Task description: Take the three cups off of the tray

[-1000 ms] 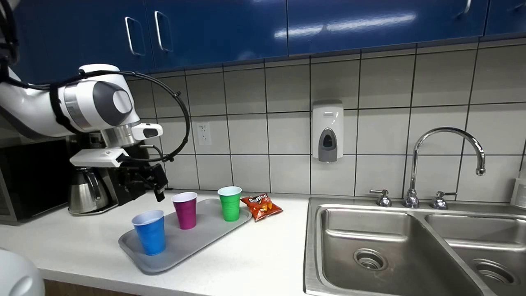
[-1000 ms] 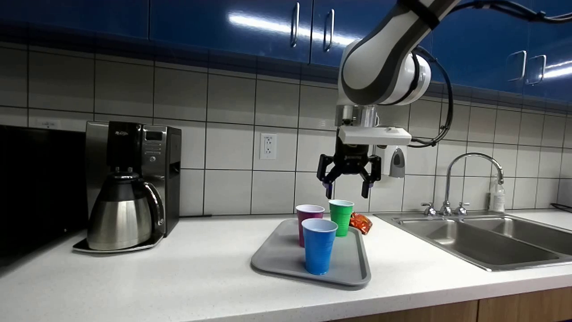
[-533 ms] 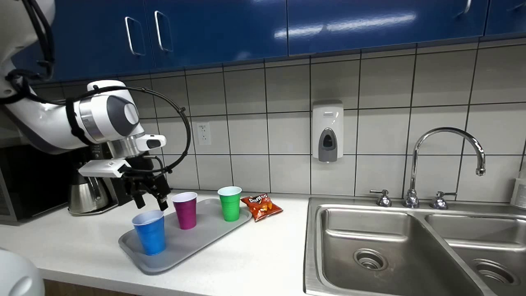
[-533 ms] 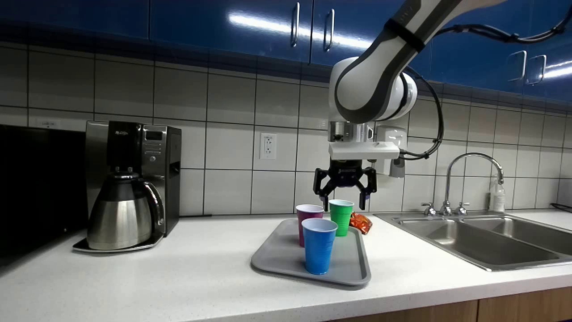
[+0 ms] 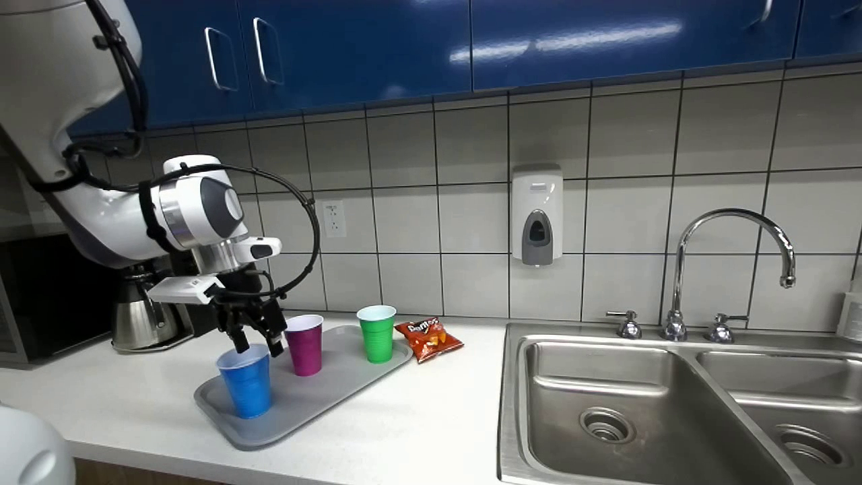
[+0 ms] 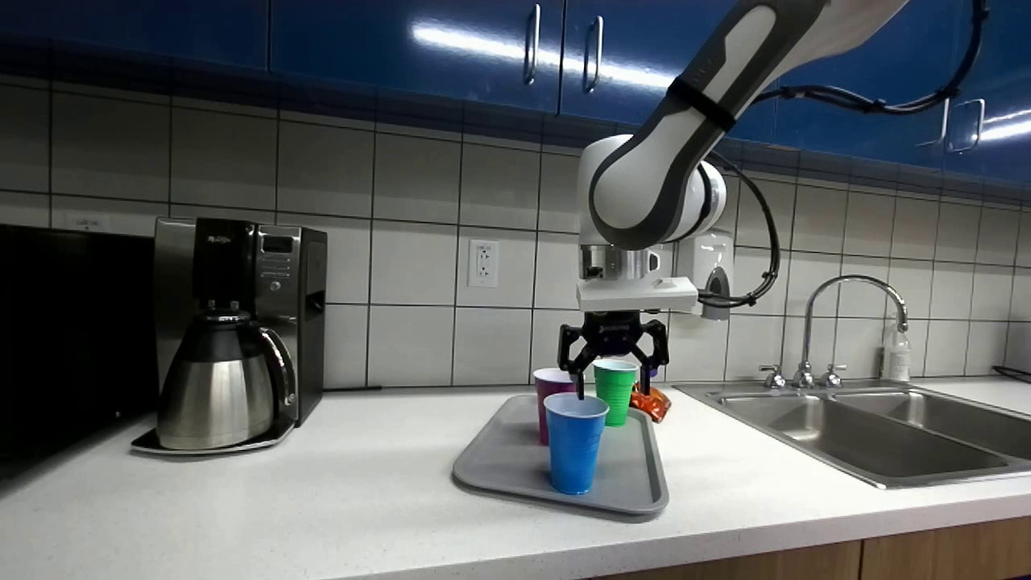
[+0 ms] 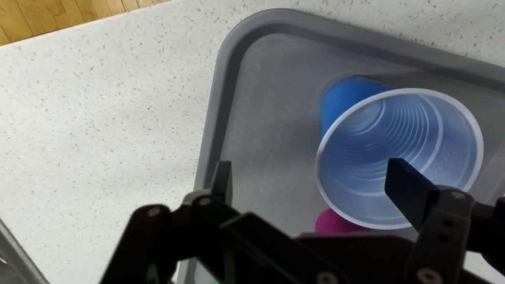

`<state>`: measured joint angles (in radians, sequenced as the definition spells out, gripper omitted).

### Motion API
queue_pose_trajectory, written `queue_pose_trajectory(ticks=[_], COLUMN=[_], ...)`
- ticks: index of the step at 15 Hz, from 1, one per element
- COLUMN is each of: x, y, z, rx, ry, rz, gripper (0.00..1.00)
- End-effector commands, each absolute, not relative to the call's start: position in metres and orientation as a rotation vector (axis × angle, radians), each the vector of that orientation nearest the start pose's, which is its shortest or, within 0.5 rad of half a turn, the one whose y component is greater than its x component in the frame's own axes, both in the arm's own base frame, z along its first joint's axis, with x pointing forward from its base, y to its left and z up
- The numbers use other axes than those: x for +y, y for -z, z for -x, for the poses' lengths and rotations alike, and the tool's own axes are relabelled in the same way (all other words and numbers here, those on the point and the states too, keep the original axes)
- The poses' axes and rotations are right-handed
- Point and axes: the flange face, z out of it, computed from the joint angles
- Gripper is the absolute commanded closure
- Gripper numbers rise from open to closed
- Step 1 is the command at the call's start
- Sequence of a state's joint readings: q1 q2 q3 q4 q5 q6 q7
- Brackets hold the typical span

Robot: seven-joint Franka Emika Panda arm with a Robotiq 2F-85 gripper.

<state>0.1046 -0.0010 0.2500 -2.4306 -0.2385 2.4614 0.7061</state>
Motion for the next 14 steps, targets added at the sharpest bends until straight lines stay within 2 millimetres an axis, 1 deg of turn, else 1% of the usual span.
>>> queue_pose_trajectory(ticks=[1,6,11,12,13,14], x=[0.175,0.178,0.176,0.176,0.176,0.176], y=[-0.299,-0.286,-0.278,-0.278,-0.277,-0.277], z=[-0.472,-0.478,-0.481,-0.481,-0.482,-0.482], rx=[0.316,0.341,0.361,0.363,0.363,0.363], ry=[0.166,0.130,0.110,0.108,0.105,0.105], rz=[3.248,3.243,3.241,3.242,3.241,3.240], gripper=[0.00,0.00,0.00,0.25,0.26,0.32])
